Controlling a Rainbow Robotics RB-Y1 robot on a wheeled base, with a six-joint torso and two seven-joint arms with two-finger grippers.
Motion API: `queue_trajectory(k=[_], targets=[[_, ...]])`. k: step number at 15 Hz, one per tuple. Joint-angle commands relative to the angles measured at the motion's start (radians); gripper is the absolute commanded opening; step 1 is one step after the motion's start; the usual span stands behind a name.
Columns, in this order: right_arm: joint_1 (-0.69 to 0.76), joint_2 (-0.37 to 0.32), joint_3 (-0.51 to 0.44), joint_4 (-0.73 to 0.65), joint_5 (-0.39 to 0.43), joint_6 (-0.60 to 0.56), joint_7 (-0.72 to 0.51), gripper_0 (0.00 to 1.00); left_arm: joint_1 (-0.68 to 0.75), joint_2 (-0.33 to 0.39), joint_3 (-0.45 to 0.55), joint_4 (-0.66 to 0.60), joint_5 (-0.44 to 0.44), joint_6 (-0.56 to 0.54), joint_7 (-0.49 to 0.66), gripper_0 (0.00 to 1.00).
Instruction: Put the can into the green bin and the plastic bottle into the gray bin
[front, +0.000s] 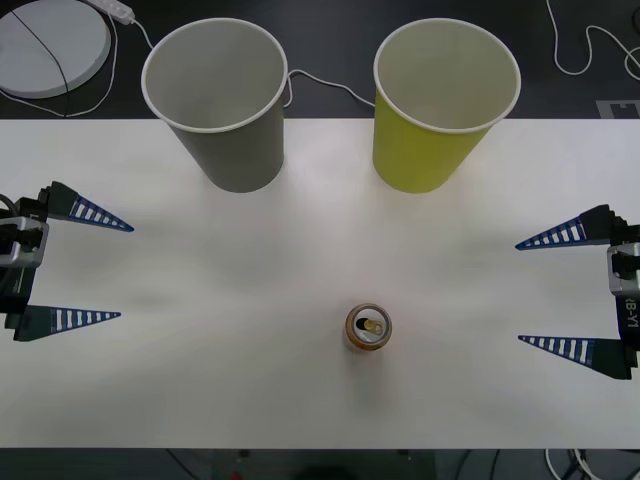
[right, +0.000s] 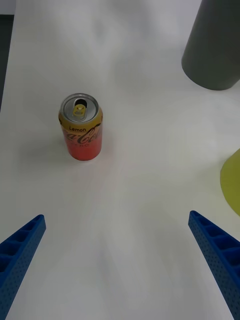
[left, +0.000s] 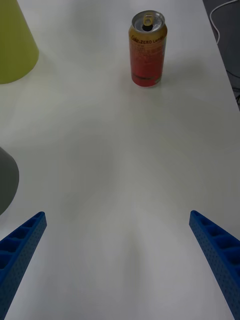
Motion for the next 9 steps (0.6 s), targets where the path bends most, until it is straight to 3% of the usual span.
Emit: queue_trajectory(k=[1, 9], targets=[[0.0, 0.0, 0.0, 0.0, 0.0, 0.0, 0.0, 1.0, 0.0, 0.0, 0.0, 0.0, 0.0, 0.0, 0.0, 1.0], [0.025, -0.023, 0.014, 0.015, -0.006, 0.04, 0.031, 1.0, 0.0, 0.0, 0.0, 0.0, 0.0, 0.0, 0.0, 1.0]])
